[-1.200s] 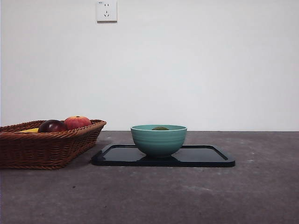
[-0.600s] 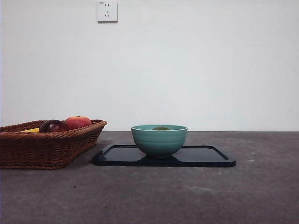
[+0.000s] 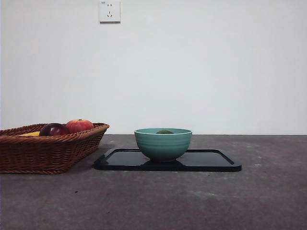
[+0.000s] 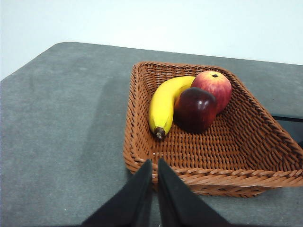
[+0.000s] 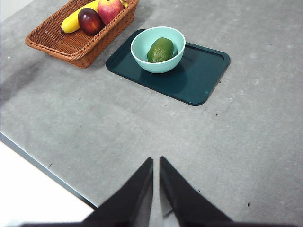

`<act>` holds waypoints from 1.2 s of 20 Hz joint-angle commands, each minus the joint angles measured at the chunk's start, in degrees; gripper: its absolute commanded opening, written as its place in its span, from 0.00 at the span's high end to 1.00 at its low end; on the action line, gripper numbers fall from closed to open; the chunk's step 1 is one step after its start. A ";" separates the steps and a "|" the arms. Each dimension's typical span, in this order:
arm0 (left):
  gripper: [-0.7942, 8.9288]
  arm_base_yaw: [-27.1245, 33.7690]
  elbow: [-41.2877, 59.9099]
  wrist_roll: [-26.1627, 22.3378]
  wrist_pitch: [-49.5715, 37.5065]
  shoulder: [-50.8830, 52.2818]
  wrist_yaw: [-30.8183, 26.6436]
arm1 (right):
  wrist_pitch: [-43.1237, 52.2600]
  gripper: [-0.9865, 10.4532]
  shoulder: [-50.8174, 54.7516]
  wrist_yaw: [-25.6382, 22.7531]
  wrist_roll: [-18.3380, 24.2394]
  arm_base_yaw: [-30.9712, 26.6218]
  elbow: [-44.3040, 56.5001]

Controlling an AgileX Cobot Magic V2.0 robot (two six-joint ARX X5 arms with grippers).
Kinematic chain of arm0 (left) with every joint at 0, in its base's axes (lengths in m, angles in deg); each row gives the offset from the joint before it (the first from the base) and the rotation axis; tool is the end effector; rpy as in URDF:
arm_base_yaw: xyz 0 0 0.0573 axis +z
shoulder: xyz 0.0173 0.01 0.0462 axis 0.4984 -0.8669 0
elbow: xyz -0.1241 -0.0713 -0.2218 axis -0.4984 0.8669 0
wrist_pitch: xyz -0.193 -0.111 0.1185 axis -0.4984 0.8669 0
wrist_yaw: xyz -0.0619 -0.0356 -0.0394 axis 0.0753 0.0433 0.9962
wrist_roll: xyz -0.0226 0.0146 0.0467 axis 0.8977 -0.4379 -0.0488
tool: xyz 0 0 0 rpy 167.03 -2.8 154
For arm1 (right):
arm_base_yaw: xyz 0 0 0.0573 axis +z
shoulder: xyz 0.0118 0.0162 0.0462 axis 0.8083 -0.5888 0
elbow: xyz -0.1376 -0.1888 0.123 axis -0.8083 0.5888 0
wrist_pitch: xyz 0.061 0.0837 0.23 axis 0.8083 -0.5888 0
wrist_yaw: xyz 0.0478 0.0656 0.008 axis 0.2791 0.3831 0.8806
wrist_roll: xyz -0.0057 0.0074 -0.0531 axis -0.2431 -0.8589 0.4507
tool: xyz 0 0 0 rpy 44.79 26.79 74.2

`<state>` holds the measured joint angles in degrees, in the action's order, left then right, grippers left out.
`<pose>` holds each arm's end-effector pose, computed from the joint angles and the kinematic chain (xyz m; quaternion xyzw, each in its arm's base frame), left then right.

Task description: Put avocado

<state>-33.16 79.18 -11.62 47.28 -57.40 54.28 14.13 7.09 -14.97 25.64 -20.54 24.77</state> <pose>0.0946 -0.0046 0.1567 -0.0444 0.0777 -0.0115 0.9959 0.0188 0.0143 0.3335 0.0057 0.2892 0.2772 0.9162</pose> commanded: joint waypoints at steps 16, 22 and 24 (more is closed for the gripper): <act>0.90 0.04 1.22 -0.48 0.22 0.04 0.09 | 0.50 0.90 -0.11 -0.04 -0.37 0.39 -0.52; 0.90 0.04 1.22 -0.46 0.22 0.04 0.09 | 5.07 0.90 3.34 -3.26 14.88 -7.87 2.05; 0.90 0.04 1.22 -0.48 0.22 0.04 0.09 | 17.20 0.90 7.21 -3.04 16.15 -14.47 9.55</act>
<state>-33.16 79.18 -11.66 47.30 -57.40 54.28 28.56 14.64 -17.94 38.38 -34.55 33.21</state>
